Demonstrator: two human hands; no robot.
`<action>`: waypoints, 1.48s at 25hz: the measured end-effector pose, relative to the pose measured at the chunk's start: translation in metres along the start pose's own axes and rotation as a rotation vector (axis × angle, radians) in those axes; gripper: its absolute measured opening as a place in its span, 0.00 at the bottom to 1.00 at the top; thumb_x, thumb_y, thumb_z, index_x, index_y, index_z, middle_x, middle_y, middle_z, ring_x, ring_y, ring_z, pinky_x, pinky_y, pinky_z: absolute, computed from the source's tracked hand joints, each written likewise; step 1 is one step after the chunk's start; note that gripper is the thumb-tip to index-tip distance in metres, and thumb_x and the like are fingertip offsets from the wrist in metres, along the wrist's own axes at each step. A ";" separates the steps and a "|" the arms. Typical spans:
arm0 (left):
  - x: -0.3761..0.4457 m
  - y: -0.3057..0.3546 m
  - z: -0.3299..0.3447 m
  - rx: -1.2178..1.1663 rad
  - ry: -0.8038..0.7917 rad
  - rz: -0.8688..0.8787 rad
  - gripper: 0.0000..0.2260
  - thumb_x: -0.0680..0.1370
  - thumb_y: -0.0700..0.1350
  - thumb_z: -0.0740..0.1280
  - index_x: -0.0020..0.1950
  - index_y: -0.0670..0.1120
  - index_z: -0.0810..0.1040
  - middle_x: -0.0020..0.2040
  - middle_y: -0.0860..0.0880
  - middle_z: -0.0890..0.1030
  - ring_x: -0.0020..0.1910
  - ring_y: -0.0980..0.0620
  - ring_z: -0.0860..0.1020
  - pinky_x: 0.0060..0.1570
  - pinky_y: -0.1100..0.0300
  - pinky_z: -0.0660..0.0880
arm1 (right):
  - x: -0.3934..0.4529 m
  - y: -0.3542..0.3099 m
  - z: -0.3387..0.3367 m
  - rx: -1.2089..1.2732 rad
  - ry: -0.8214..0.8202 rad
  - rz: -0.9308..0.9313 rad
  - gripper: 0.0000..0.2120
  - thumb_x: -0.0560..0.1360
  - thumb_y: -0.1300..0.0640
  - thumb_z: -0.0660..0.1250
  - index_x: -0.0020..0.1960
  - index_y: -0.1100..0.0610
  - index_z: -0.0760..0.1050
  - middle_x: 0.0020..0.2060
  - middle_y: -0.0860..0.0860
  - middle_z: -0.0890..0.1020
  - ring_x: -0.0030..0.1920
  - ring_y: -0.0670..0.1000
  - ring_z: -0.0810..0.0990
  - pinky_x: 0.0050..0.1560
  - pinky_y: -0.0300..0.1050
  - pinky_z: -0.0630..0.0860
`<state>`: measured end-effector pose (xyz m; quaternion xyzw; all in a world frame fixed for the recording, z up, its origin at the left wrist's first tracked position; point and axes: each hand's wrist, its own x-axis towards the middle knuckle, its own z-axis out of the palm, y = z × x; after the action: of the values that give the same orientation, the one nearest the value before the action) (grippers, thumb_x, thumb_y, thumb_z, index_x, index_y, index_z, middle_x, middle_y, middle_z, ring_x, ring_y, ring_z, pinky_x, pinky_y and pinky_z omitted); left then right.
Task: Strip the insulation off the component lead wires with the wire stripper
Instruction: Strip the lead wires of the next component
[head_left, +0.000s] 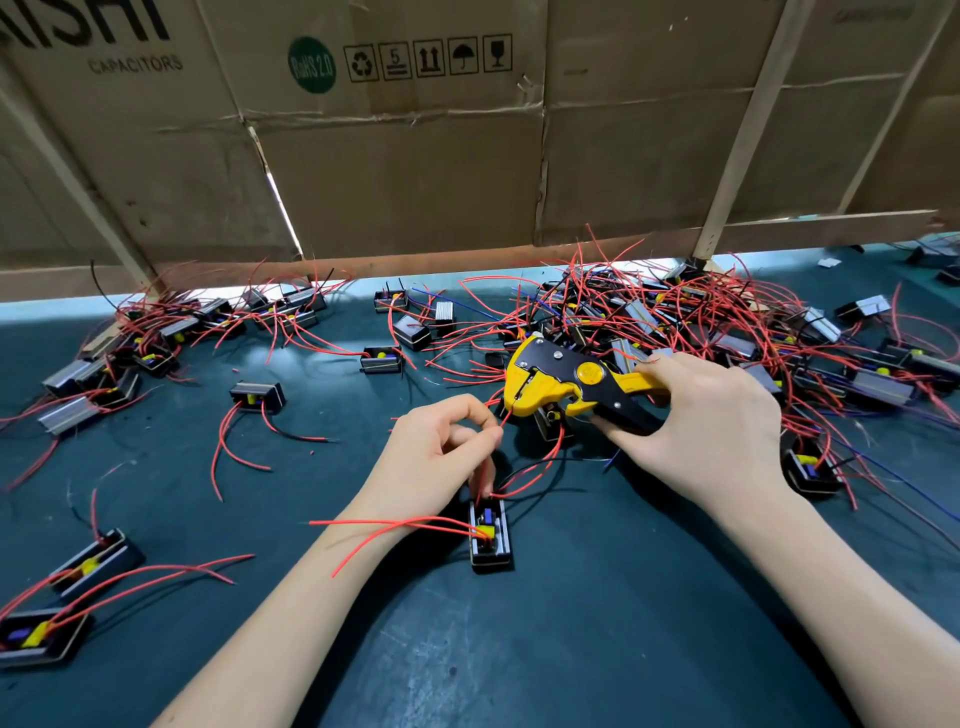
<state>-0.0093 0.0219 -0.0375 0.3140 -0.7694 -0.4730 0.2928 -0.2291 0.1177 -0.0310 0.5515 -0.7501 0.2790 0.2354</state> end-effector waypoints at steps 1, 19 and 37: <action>0.000 0.000 0.000 0.008 -0.002 -0.002 0.06 0.80 0.38 0.65 0.42 0.42 0.75 0.24 0.49 0.79 0.27 0.49 0.72 0.35 0.61 0.71 | 0.000 0.000 -0.001 -0.008 -0.007 0.019 0.20 0.62 0.39 0.78 0.39 0.56 0.80 0.32 0.52 0.81 0.37 0.59 0.82 0.34 0.45 0.70; -0.001 0.006 -0.019 -0.038 -0.251 -0.043 0.04 0.77 0.36 0.70 0.42 0.42 0.79 0.34 0.50 0.76 0.33 0.58 0.72 0.38 0.69 0.70 | 0.004 0.010 0.004 0.027 0.013 0.142 0.25 0.65 0.39 0.75 0.51 0.56 0.78 0.43 0.53 0.80 0.49 0.60 0.78 0.50 0.53 0.68; 0.002 0.006 -0.015 -0.064 -0.050 -0.145 0.07 0.80 0.36 0.63 0.43 0.42 0.75 0.24 0.54 0.73 0.25 0.56 0.71 0.38 0.55 0.66 | 0.003 0.011 0.006 -0.033 -0.005 0.089 0.25 0.65 0.38 0.75 0.49 0.56 0.77 0.41 0.52 0.79 0.47 0.60 0.78 0.48 0.53 0.67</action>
<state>-0.0007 0.0148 -0.0263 0.3475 -0.7362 -0.5251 0.2481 -0.2411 0.1143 -0.0347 0.5142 -0.7790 0.2755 0.2300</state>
